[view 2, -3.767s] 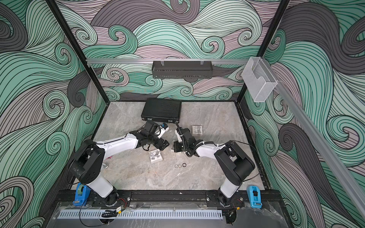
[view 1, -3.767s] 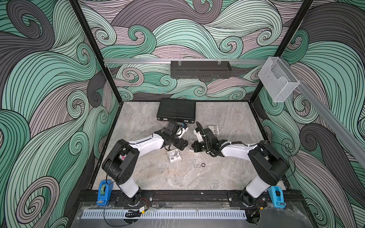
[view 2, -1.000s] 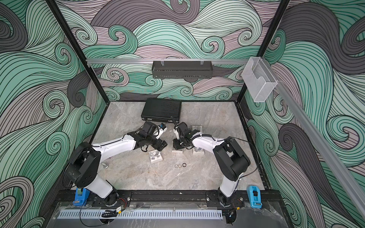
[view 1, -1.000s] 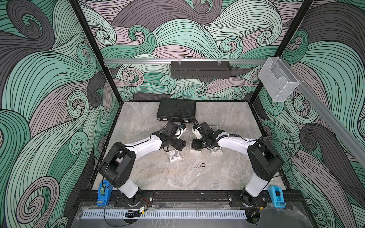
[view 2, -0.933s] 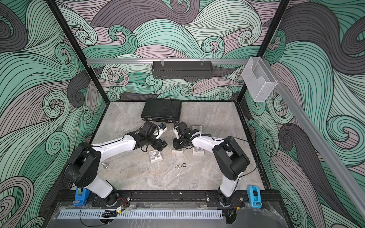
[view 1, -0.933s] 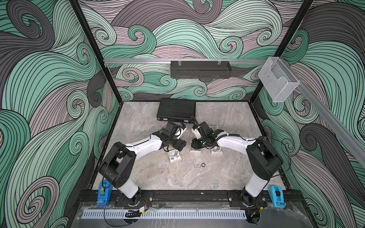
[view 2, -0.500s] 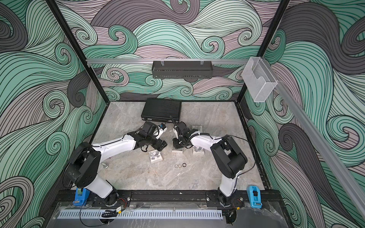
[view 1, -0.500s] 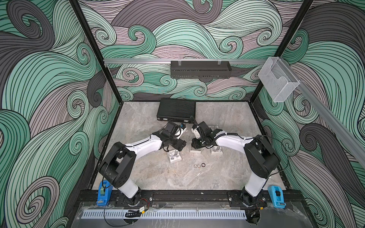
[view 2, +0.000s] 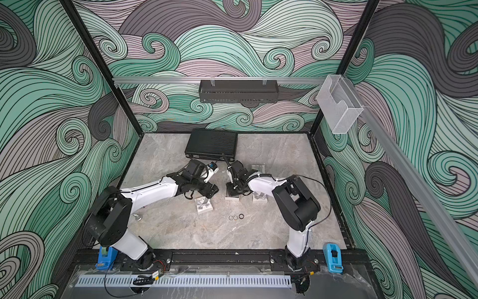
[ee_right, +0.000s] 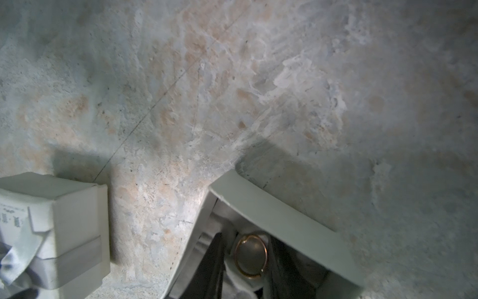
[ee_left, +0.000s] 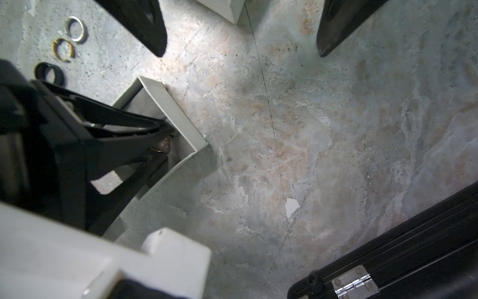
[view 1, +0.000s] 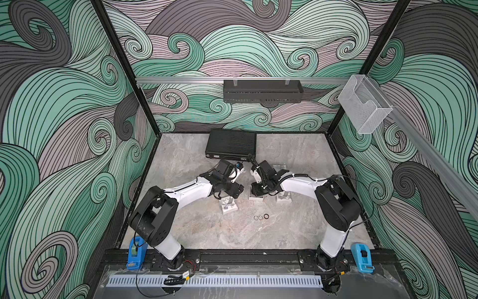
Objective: Take the rings out of the lift-off lid box
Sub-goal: Take out the ring from the jewelry box.
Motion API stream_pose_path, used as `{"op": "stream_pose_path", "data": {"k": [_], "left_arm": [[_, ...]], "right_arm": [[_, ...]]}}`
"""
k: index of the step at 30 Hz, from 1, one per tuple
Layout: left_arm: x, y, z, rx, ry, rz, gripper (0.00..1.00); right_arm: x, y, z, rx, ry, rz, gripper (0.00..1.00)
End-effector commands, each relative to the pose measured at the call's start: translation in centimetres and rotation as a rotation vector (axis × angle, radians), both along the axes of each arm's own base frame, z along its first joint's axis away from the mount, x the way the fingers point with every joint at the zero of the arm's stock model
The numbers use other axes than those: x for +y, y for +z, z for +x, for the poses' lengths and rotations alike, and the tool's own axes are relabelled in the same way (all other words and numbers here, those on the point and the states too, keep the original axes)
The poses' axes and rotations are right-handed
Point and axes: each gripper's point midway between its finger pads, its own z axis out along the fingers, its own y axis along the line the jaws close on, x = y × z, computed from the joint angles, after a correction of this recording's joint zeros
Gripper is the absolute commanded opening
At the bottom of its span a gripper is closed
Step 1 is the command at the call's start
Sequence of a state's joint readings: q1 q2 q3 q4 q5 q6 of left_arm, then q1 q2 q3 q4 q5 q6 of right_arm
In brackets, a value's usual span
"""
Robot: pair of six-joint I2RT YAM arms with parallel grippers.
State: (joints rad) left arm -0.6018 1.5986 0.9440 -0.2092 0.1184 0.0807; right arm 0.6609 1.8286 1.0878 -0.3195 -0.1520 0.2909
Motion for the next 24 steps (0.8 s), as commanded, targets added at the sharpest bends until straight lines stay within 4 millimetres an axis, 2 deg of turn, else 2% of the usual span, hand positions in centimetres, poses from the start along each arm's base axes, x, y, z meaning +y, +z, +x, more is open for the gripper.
{"op": "stream_pose_path", "data": {"k": [1, 8, 17, 24], "left_arm": [[0.3, 0.9, 0.1, -0.023, -0.005, -0.002, 0.92], [0.4, 0.8, 0.0, -0.021, -0.006, 0.000, 0.92], [0.3, 0.9, 0.1, -0.024, -0.006, -0.001, 0.92], [0.3, 0.9, 0.1, -0.024, -0.005, -0.001, 0.92]], "right_arm": [[0.0, -0.2, 0.2, -0.003, 0.001, -0.021, 0.29], [-0.2, 0.2, 0.2, -0.011, 0.002, -0.025, 0.26], [-0.1, 2.4, 0.7, -0.060, 0.007, -0.005, 0.24], [-0.5, 3.5, 0.2, -0.058, 0.012, -0.012, 0.23]]}}
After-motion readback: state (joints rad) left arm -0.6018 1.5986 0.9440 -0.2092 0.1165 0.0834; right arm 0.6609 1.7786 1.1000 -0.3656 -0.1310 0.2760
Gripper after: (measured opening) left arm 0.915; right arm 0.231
